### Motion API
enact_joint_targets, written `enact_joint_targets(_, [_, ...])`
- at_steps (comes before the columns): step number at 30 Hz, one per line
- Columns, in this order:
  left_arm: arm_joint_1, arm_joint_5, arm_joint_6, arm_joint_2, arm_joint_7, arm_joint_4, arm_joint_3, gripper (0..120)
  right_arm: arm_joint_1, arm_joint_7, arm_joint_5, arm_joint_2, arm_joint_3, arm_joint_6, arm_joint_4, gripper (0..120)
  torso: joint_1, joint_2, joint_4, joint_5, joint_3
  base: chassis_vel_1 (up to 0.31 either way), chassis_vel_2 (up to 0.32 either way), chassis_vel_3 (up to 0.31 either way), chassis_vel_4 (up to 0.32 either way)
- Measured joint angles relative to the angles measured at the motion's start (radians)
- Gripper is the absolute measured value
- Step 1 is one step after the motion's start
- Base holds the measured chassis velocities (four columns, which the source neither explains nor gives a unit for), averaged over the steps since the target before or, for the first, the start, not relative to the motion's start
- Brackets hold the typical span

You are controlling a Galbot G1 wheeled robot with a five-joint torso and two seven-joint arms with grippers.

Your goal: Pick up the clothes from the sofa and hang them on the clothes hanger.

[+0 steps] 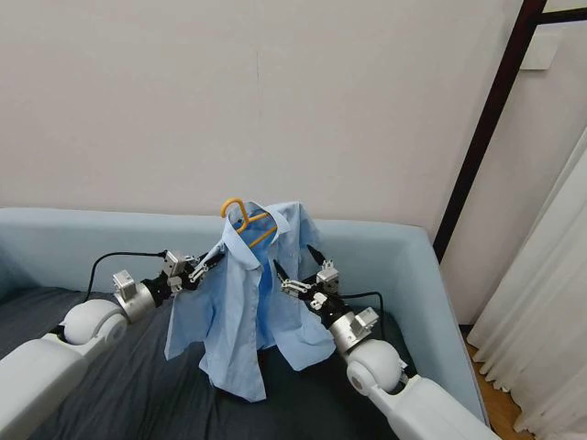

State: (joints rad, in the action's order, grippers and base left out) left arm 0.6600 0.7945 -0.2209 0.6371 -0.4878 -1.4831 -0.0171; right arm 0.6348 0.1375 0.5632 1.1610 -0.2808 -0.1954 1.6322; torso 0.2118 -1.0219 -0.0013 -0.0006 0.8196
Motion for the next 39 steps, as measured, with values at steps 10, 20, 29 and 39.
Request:
enact_joint_targets(10, [0.077, -0.059, -0.023, 0.027, -0.019, 0.006, 0.0, 8, -0.039, 0.109, -0.089, 0.059, -0.015, 0.068, -0.068, 100, 0.0, 0.0, 0.0002, -0.0001, 0.0, 0.0, 0.0, 0.0, 0.0])
enact_joint_targets(20, [0.025, -0.042, -0.028, 0.032, -0.021, 0.034, -0.02, 8, -0.02, 0.238, -0.228, 0.064, -0.006, 0.211, -0.071, 68, 0.0, 0.0, -0.0001, 0.0, 0.0, 0.0, 0.0, 0.0, 0.0])
enact_joint_targets(29, [0.024, -0.039, -0.031, 0.034, -0.019, 0.035, -0.021, 8, -0.012, 0.212, -0.237, 0.078, 0.02, 0.179, -0.084, 37, 0.0, 0.0, 0.0001, 0.0, 0.0, 0.0, 0.0, 0.0, 0.0])
enact_joint_targets(39, [0.031, -0.024, -0.035, 0.017, -0.019, 0.021, 0.0, 8, 0.009, 0.148, -0.263, 0.063, 0.03, 0.143, -0.061, 1, 0.0, 0.0, 0.0, 0.0, 0.0, 0.0, 0.0, 0.0, 0.0])
